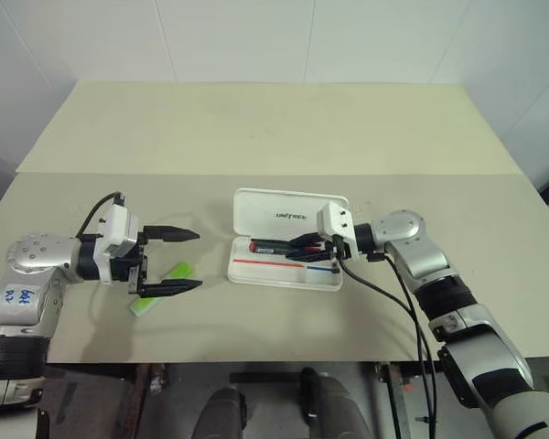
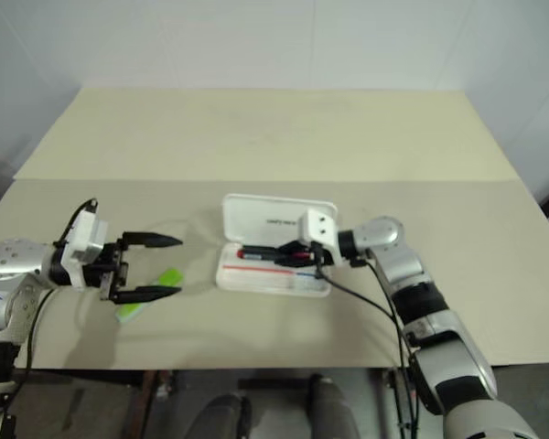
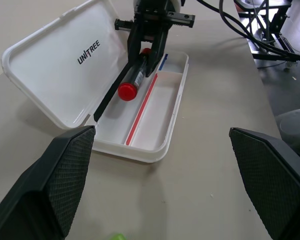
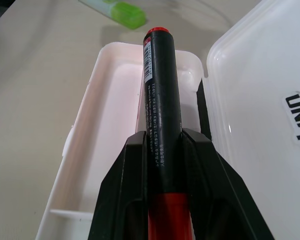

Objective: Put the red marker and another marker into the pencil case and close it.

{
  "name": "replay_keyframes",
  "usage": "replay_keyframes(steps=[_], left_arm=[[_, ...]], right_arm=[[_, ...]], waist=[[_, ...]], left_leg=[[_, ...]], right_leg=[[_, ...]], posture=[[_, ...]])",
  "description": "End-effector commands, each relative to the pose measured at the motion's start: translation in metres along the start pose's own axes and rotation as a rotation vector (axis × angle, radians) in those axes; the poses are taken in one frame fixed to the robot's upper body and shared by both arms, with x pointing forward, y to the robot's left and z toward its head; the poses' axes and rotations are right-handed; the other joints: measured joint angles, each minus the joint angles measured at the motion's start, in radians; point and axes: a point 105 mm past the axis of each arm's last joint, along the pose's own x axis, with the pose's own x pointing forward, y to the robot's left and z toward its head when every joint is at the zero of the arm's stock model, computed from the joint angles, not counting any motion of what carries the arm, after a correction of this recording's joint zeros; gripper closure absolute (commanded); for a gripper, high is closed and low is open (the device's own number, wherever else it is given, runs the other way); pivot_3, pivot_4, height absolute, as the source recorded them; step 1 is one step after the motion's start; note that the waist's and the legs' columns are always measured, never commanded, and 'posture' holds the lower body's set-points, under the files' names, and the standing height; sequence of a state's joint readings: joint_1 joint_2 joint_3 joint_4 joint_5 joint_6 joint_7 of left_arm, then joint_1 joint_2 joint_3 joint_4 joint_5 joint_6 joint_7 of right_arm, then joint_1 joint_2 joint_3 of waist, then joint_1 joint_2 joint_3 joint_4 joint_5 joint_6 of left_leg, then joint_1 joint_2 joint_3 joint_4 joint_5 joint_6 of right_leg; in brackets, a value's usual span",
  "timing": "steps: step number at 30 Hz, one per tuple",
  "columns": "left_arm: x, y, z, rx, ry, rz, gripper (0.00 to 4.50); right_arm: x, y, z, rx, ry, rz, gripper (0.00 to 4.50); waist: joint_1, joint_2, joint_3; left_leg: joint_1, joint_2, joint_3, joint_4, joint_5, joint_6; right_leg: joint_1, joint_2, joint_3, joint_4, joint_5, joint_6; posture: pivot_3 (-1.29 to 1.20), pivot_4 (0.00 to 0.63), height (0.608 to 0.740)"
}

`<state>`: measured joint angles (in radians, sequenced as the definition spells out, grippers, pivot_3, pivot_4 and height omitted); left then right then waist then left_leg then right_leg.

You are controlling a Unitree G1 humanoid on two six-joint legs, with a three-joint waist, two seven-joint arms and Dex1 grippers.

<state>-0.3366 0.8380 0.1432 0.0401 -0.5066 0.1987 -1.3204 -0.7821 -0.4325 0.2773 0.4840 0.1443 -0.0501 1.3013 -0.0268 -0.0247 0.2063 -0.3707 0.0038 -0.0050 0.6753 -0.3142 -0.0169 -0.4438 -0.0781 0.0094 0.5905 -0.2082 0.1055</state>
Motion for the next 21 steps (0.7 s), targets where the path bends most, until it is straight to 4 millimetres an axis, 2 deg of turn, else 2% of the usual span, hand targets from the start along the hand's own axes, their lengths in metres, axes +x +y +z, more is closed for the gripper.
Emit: replay_keyframes(steps=[1,4,9,13,15,18,21], left_arm=[[-0.001,-0.001,0.011,0.038,-0.030,0.014,0.00],[0.001,-0.001,0.011,0.039,-0.033,0.016,0.00],[0.005,-0.002,0.012,0.043,-0.040,0.017,0.00],[0.004,-0.004,0.012,0.034,-0.047,0.033,0.00],[0.003,-0.007,0.012,0.022,-0.056,0.063,0.00],[0.001,-0.010,0.011,-0.005,-0.075,0.143,0.00],[-0.008,-0.012,0.007,-0.020,-0.047,0.287,0.00]], right_arm=[[-0.001,-0.002,0.009,-0.055,-0.014,-0.006,2.83],[0.001,-0.002,0.015,-0.067,-0.037,-0.007,1.77],[0.004,0.003,0.038,-0.076,-0.117,0.004,0.03],[-0.003,0.014,0.073,-0.025,-0.270,0.031,0.03],[-0.011,0.023,0.083,-0.007,-0.309,0.043,0.03],[-0.026,0.036,0.090,0.012,-0.325,0.049,0.03],[-0.042,0.049,0.087,0.040,-0.312,0.035,0.03]], waist=[[-0.001,0.000,0.000],[-0.004,0.000,0.000],[-0.004,0.000,0.000],[-0.001,0.000,0.000],[-0.001,0.000,0.000],[0.000,0.000,0.000],[0.001,0.000,0.000]], left_leg=[[0.000,0.000,0.000,0.000,0.000,0.000],[0.001,0.000,0.000,0.000,0.000,0.000],[0.001,0.001,0.000,-0.001,0.000,0.000],[0.001,0.001,0.000,-0.002,0.000,0.000],[0.001,0.001,-0.001,-0.003,0.000,0.000],[0.001,0.001,-0.001,-0.006,0.000,0.000],[0.000,0.001,-0.001,-0.008,0.000,-0.001]], right_leg=[[0.000,0.000,0.000,0.000,0.000,0.000],[0.000,0.000,0.000,0.000,0.000,0.000],[0.000,0.001,0.000,0.001,0.000,0.000],[0.000,0.000,0.000,0.000,0.000,0.000],[0.000,0.000,0.000,-0.001,0.000,0.000],[-0.001,-0.001,0.000,-0.003,0.000,0.000],[-0.001,-0.001,-0.001,-0.005,0.000,0.000]], posture=[[0.00,0.150,0.740],[0.00,0.150,0.740],[0.00,0.150,0.740],[0.00,0.150,0.740],[0.00,0.150,0.740],[0.00,0.150,0.740],[0.00,0.150,0.740]])
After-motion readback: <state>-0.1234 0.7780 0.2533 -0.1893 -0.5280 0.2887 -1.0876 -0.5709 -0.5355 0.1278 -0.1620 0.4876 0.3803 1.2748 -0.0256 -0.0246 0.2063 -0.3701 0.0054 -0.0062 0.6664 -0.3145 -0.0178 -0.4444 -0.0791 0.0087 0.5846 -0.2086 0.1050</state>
